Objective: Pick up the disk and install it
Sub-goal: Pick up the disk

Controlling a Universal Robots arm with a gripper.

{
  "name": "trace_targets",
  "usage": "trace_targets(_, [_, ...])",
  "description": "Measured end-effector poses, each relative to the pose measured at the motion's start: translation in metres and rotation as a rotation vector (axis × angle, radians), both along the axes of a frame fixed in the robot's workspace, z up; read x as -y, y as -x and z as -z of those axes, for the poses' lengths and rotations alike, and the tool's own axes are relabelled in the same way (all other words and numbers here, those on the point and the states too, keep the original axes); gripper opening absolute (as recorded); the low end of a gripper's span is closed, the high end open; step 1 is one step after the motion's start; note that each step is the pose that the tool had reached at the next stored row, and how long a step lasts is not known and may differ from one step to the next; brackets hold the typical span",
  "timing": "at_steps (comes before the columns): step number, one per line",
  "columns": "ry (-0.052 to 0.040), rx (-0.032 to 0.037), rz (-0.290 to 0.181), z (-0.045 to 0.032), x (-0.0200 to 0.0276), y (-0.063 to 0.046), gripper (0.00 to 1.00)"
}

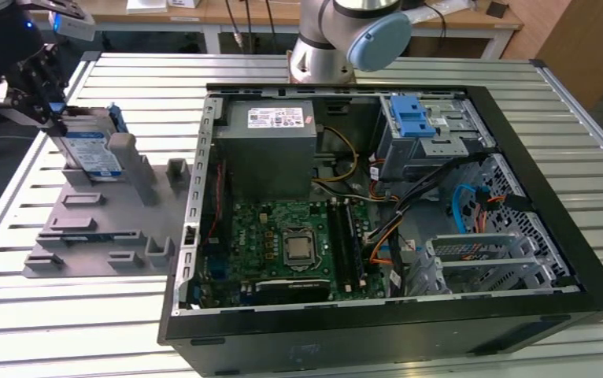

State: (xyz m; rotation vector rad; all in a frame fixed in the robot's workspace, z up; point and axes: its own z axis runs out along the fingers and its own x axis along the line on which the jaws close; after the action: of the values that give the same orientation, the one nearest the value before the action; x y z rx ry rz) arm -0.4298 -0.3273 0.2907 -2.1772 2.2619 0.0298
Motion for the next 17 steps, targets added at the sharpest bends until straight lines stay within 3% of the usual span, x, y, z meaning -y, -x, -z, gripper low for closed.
trace_targets(13, [0.0008,0.0002,-0.004,-0.0001,0.0004,0.0,0.38])
trace_targets(14, [0.0009,0.0,-0.004,-0.0004,0.0004,0.0,0.44])
trace_targets(17, [0.0008,0.0002,-0.004,-0.0005,0.0004,0.0,0.44])
